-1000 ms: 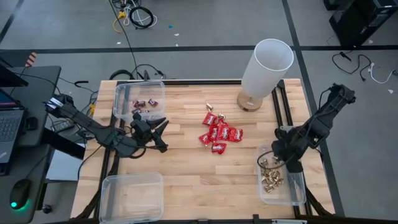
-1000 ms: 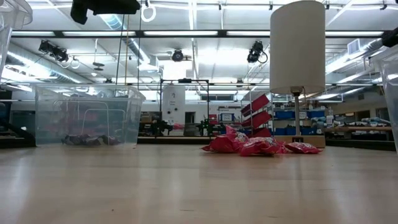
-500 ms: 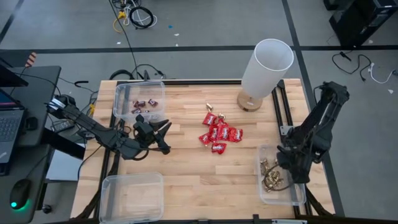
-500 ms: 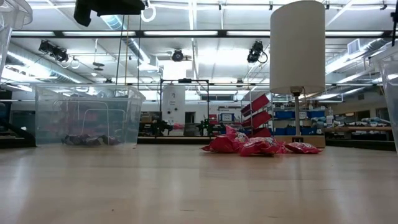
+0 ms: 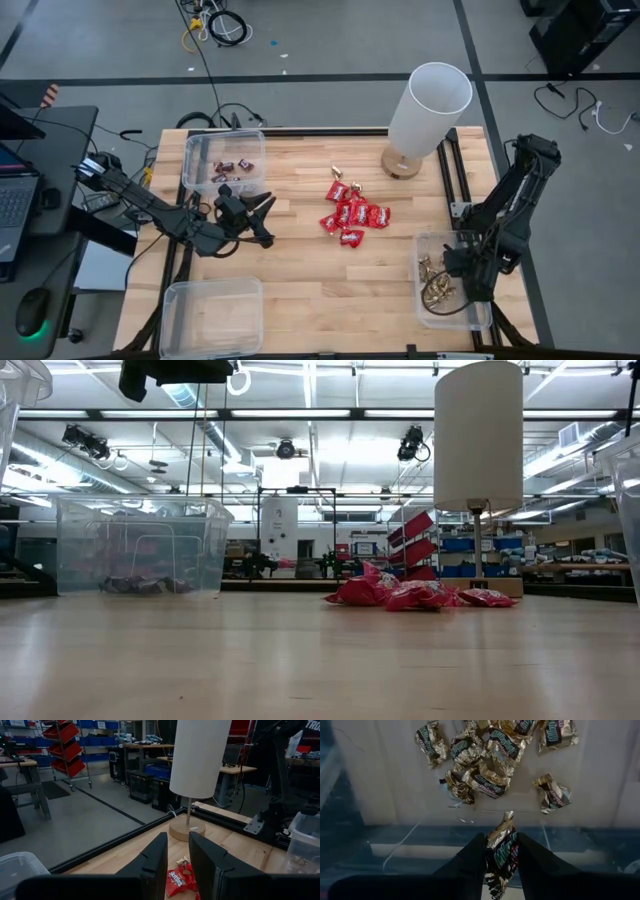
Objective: Sort candy
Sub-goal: Put the gold chocolate into the bottom right transparent bin
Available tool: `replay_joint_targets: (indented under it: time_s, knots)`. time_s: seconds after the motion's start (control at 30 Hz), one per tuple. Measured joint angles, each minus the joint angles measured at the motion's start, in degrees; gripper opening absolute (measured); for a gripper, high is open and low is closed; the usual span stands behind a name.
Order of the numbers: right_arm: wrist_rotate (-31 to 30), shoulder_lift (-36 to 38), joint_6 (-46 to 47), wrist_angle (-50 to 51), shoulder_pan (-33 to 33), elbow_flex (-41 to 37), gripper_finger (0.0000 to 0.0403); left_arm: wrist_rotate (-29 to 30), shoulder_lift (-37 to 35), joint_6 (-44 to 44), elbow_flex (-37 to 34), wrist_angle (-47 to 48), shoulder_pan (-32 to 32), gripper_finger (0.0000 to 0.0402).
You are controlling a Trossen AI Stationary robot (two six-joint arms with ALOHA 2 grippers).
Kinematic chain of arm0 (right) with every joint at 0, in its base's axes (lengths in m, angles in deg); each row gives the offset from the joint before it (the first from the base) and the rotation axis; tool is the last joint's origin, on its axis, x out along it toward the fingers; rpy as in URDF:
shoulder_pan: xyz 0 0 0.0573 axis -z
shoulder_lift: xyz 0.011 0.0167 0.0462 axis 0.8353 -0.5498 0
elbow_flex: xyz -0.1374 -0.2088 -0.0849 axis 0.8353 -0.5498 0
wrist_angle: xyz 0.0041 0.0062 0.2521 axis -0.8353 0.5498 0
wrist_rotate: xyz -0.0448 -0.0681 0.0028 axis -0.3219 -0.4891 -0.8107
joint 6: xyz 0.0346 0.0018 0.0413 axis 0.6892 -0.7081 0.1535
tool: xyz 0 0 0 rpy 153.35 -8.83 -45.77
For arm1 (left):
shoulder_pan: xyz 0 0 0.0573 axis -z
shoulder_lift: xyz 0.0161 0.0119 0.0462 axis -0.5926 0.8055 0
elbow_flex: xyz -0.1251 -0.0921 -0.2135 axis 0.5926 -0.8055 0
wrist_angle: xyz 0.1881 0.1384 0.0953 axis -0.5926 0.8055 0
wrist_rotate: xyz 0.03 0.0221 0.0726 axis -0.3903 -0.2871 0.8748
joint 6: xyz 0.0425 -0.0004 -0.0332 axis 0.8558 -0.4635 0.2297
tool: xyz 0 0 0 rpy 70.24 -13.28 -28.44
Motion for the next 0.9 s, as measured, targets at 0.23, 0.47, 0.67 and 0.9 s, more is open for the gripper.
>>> replay_joint_targets:
  time_s: [0.23, 0.47, 0.67, 0.9]
  knots:
    - [0.56, 0.00, 1.67, -0.32, 0.00, 0.00, 0.0101, 0.00, 0.00, 0.02, 0.00, 0.42, 0.00, 0.0082]
    - [0.53, 0.00, 2.02, -0.37, 0.02, 0.00, 0.0106, 0.00, -0.02, 0.02, 0.00, 0.48, 0.01, 0.0082]
    - [0.47, 0.00, 2.04, -0.35, 0.02, 0.00, 0.0107, 0.00, -0.02, 0.02, 0.00, 0.48, 0.00, 0.0082]
    - [0.32, 0.00, 2.87, -0.33, 0.02, 0.00, 0.0116, -0.02, -0.02, 0.02, 0.00, 0.50, 0.00, 0.0082]
